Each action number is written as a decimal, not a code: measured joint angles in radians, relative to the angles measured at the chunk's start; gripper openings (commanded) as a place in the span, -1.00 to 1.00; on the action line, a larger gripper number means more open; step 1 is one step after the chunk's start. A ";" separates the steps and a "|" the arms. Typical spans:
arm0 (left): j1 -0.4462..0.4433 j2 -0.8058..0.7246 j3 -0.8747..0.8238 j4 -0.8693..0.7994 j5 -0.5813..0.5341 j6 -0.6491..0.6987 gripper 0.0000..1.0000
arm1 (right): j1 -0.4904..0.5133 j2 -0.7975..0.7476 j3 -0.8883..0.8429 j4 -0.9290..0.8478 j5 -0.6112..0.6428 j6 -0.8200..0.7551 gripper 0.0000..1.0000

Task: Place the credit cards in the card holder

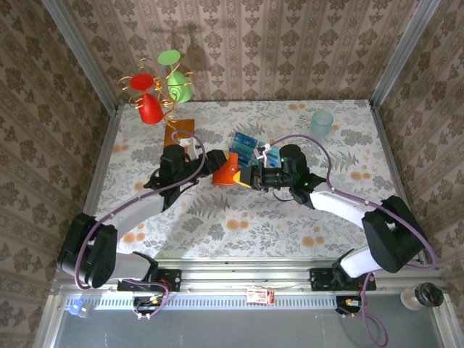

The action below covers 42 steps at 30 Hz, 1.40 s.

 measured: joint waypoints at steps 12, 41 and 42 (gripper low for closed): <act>-0.004 -0.002 -0.018 0.018 0.002 -0.008 -0.95 | -0.021 -0.003 0.001 -0.066 0.014 -0.038 -0.21; -0.056 -0.066 -0.104 0.026 -0.192 -0.074 -1.00 | 0.203 0.168 0.485 -0.822 0.645 -0.394 0.11; -0.058 -0.066 -0.104 0.025 -0.196 -0.074 -1.00 | 0.204 0.177 0.485 -0.818 0.650 -0.394 0.08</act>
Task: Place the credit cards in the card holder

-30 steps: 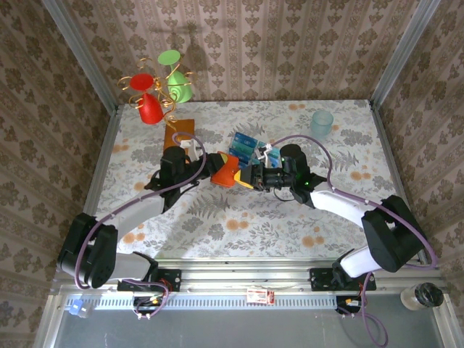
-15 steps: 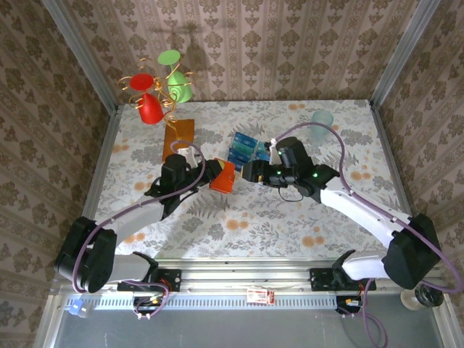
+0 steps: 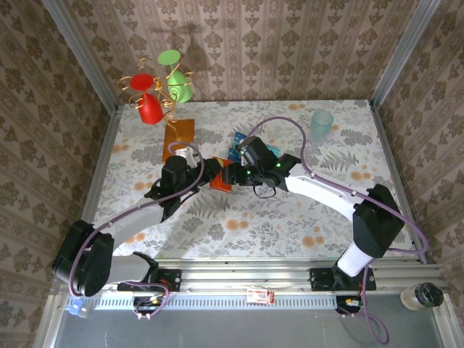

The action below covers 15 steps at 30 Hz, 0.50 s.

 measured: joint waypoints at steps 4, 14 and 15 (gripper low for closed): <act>-0.002 0.000 -0.005 -0.001 -0.020 0.000 -1.00 | 0.003 0.012 -0.001 0.009 0.036 0.002 -0.13; -0.029 0.002 -0.013 -0.026 -0.048 0.000 -1.00 | 0.028 -0.008 -0.122 0.147 0.109 0.055 -0.56; -0.032 0.003 -0.013 -0.030 -0.051 0.000 -1.00 | 0.028 -0.012 -0.134 0.157 0.109 0.059 -0.55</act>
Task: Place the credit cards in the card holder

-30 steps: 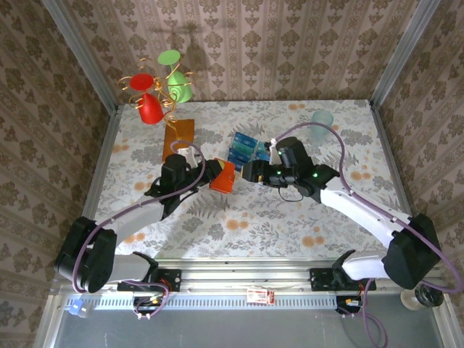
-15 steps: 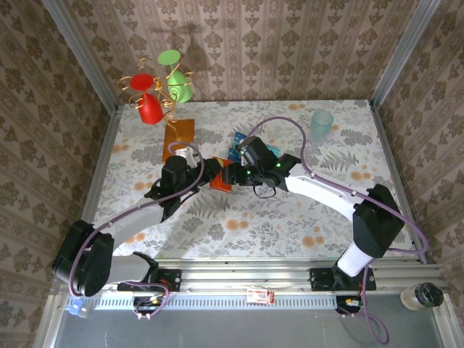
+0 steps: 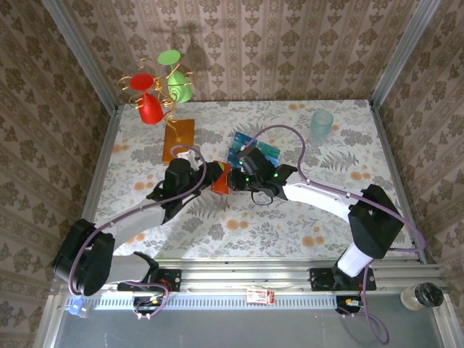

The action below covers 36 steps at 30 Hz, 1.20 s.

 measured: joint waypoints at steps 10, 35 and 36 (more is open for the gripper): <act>-0.008 -0.004 0.000 0.027 0.005 -0.021 -1.00 | -0.047 -0.018 -0.096 0.051 0.021 0.038 -0.75; 0.027 0.056 -0.001 0.354 -0.032 -0.300 -1.00 | -0.198 -0.349 -0.411 0.334 -0.239 0.259 0.07; 0.027 0.070 -0.001 0.379 -0.037 -0.323 -1.00 | -0.206 -0.345 -0.416 0.363 -0.256 0.282 0.05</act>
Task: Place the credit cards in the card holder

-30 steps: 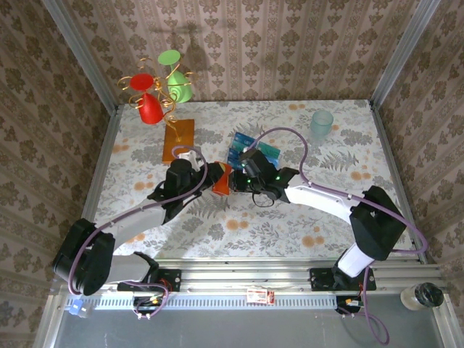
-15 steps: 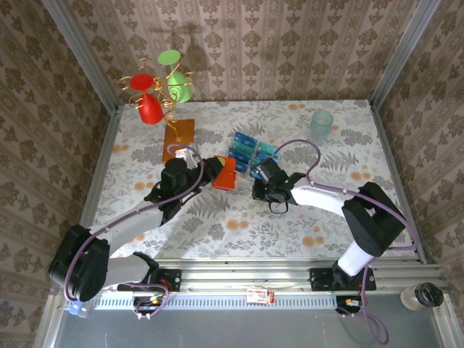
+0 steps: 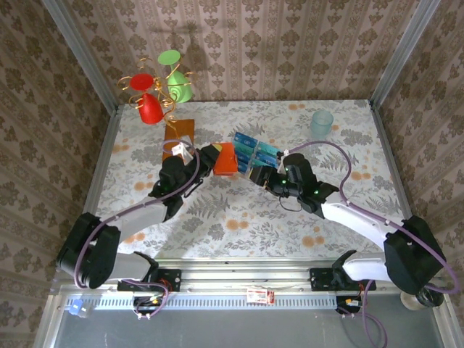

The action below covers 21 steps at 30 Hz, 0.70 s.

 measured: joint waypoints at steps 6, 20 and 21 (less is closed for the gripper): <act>0.000 0.026 0.002 0.086 -0.033 -0.090 -1.00 | -0.006 0.046 -0.002 0.167 -0.076 0.106 -0.02; -0.002 0.033 0.004 0.139 -0.049 -0.122 -1.00 | 0.010 0.145 0.055 0.273 -0.111 0.185 -0.09; -0.002 0.035 0.004 0.140 -0.049 -0.123 -1.00 | 0.010 0.145 0.058 0.273 -0.111 0.185 -0.10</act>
